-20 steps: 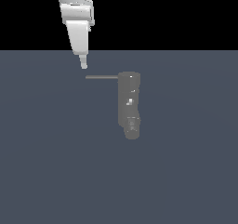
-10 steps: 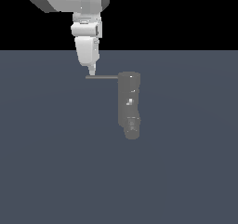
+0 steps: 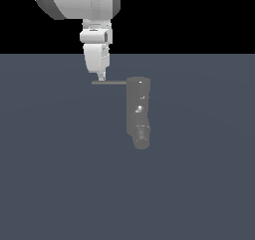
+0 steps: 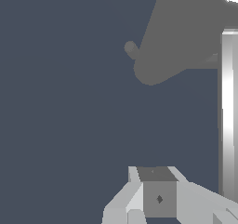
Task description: Turn on the faucet by rotating a designated handle.
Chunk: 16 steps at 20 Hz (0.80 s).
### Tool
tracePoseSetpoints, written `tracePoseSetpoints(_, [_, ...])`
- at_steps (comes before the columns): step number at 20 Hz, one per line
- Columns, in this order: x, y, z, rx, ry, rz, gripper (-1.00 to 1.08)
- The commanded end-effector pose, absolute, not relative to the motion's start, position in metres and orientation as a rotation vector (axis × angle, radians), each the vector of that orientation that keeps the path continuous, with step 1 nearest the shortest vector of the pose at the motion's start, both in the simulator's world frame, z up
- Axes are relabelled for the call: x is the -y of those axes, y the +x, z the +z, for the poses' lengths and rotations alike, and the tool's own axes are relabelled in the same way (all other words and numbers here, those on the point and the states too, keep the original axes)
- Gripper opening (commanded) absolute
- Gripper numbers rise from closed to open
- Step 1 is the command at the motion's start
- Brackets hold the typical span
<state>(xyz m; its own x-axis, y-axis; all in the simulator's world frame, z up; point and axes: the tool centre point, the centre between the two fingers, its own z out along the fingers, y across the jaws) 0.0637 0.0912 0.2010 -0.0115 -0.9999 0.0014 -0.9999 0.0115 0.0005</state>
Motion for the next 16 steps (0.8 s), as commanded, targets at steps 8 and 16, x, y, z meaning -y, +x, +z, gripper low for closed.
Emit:
tracePoseSetpoints(8, [-0.091,0.044,0.201,2.234,2.207,0.001,-1.0])
tracePoseSetpoints(16, [-0.091,0.021,0.201,2.234,2.207,0.001,-1.0])
